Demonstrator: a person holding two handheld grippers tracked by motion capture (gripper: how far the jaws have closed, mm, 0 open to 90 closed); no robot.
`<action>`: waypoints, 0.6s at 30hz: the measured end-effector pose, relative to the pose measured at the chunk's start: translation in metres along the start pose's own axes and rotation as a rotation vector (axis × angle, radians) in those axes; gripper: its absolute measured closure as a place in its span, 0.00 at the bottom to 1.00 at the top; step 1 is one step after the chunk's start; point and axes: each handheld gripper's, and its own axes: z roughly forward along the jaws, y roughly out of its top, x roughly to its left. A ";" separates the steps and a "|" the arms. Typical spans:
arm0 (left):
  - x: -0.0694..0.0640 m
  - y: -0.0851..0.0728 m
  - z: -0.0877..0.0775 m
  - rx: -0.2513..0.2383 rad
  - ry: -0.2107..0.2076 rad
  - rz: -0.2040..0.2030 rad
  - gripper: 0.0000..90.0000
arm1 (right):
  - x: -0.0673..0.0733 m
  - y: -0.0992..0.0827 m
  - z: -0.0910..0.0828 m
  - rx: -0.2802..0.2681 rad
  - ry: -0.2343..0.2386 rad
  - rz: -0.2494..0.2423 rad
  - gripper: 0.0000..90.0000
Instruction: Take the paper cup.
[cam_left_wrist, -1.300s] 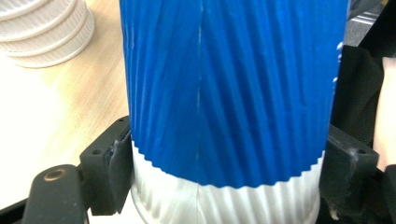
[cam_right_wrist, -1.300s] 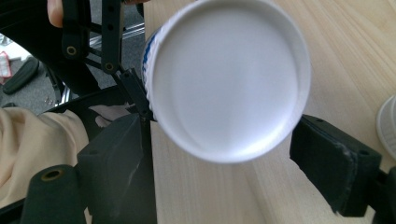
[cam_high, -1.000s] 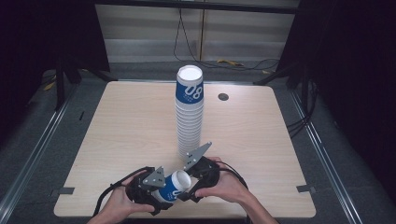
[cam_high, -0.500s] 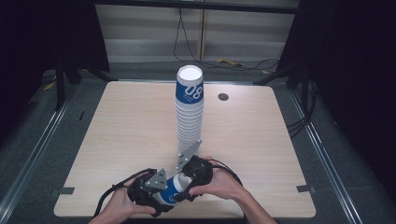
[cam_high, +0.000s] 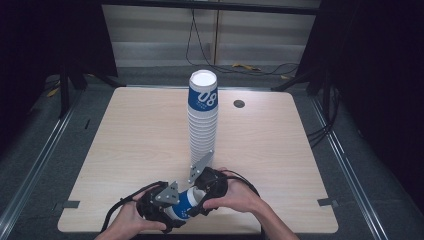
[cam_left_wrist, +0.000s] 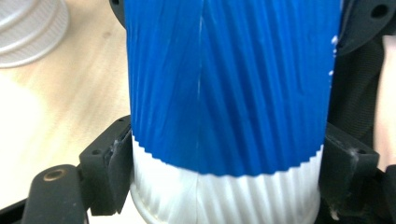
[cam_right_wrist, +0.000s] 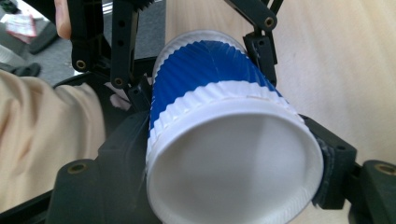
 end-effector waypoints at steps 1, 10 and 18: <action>-0.001 0.000 0.001 -0.004 0.003 -0.004 0.20 | 0.000 0.000 0.000 -0.010 -0.002 -0.010 0.30; -0.001 -0.001 -0.002 -0.032 0.037 0.019 0.18 | 0.000 -0.001 -0.004 -0.015 -0.012 -0.004 0.30; -0.001 -0.001 -0.004 -0.074 0.044 0.012 0.17 | 0.001 -0.003 -0.006 -0.008 -0.035 -0.010 0.30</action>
